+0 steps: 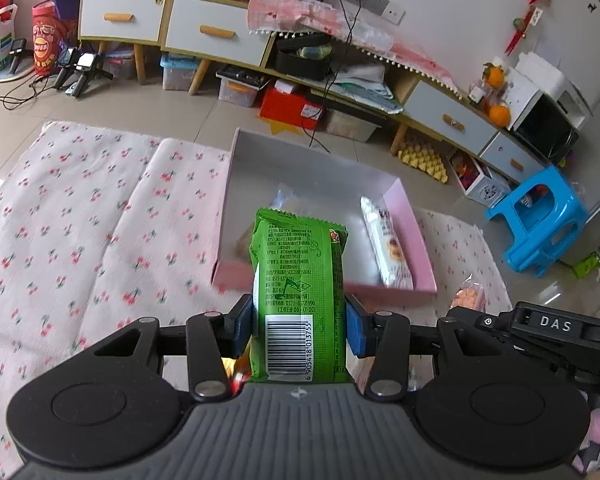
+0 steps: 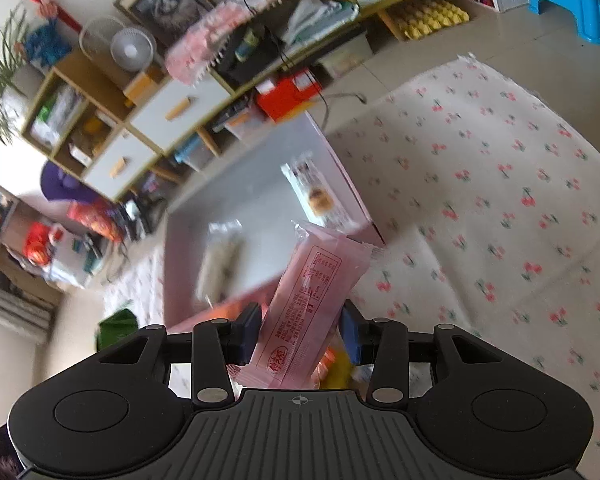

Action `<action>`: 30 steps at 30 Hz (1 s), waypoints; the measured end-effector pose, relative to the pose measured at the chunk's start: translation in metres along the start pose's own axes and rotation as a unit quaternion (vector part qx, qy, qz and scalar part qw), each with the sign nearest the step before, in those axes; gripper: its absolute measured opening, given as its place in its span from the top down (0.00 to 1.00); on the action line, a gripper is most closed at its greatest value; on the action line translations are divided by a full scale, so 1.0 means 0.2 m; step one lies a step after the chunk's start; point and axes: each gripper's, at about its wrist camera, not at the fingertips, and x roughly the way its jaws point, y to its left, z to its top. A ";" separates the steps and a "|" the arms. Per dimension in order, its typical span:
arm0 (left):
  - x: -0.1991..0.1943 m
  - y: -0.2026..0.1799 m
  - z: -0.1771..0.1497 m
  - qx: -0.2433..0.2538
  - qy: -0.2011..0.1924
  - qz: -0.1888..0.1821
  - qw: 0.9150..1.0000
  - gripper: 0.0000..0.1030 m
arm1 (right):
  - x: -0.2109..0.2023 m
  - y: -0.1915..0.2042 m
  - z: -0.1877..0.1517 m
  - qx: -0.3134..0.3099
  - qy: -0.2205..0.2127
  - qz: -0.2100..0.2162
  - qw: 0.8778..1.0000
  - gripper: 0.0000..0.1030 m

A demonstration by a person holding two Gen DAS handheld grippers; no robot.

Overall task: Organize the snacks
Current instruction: 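Lower both packs into the pink box and open both tools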

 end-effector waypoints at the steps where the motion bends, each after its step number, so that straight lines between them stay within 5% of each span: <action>1: 0.01 0.00 0.02 -0.001 -0.002 -0.001 1.000 0.59 | 0.01 0.01 0.02 0.001 -0.007 0.007 1.000 0.61; 18: 0.36 -0.02 0.20 0.011 0.000 -0.093 0.996 0.59 | 0.27 0.08 0.23 -0.074 -0.068 0.021 0.995 0.67; 30: 0.51 0.00 0.17 0.029 0.051 -0.061 0.996 0.59 | 0.44 0.03 0.23 -0.083 -0.032 0.010 0.996 0.67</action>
